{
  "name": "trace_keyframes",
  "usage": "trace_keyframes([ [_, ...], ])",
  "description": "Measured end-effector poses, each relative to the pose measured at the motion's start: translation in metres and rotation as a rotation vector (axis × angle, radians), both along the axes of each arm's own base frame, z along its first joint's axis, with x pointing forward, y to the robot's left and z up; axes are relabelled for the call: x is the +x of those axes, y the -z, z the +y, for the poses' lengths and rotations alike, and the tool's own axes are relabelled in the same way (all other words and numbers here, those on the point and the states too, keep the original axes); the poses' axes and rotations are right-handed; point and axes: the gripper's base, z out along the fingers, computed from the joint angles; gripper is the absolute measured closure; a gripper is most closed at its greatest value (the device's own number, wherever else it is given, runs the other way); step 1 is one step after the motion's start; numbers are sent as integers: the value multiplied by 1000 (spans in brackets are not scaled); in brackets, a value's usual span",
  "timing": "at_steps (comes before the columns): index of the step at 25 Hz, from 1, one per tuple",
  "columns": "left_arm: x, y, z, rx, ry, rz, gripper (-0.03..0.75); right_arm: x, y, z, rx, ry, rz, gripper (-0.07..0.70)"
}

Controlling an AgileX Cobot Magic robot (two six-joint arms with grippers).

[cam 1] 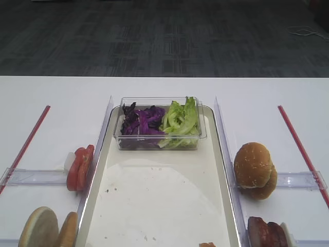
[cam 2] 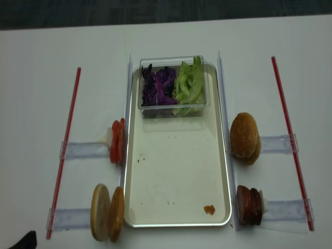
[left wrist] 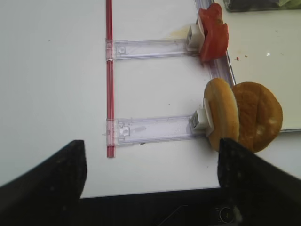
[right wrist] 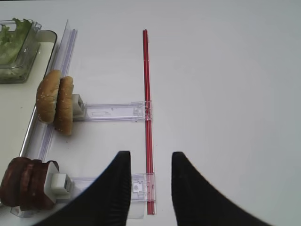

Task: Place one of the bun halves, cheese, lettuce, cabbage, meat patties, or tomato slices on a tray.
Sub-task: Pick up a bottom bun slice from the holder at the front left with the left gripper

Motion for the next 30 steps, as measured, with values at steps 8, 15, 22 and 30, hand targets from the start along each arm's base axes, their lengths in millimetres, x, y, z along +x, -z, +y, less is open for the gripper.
trace_keyframes([
  [8,9,-22,-3,-25,6,22,176,0,0,0,-2,-1,0,386],
  [15,26,-36,-4,-46,-11,85,176,0,0,0,-2,-1,0,386],
  [22,60,-46,-10,-68,-5,221,176,0,0,0,-2,-1,0,386],
  [30,91,-60,-15,-74,12,283,176,0,0,0,-2,-1,0,386],
])
